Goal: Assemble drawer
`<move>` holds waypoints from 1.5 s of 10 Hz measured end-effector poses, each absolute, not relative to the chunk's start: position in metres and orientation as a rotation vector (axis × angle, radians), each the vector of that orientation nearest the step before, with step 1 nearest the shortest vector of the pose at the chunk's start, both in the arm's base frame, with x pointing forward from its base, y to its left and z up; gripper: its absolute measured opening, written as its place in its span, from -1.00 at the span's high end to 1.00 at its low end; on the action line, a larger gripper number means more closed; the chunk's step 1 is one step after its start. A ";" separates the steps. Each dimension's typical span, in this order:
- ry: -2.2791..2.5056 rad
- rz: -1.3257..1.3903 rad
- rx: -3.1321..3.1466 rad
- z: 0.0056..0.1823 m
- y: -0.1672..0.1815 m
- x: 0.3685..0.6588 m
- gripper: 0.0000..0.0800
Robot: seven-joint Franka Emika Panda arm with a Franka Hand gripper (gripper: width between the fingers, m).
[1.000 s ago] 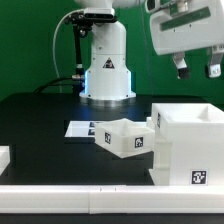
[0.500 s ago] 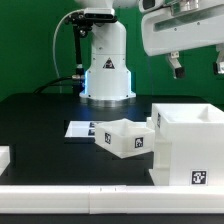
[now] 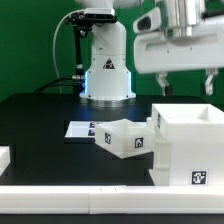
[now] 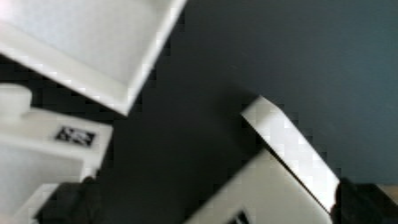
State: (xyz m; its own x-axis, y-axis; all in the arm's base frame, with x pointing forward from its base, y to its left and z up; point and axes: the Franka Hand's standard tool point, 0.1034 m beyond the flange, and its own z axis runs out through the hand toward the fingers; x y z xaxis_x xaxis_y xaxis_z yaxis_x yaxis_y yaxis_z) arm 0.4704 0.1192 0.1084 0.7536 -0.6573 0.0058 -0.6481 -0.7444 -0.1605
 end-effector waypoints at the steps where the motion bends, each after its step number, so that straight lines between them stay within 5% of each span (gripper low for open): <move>1: 1.048 -0.121 -2.832 0.087 0.117 0.468 -0.62; 3: 1.111 -0.098 -2.846 0.060 0.130 0.466 -0.62; 7: 1.076 -0.096 -2.858 0.066 0.140 0.478 -0.62; 12: 1.274 -0.193 -2.783 0.023 0.138 0.450 -0.62; 15: 1.272 -0.171 -2.792 0.017 0.149 0.444 -0.62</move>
Offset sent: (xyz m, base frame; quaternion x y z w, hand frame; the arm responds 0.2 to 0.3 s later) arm 0.0361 0.0079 0.0098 -0.0668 0.0565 -0.0310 0.9957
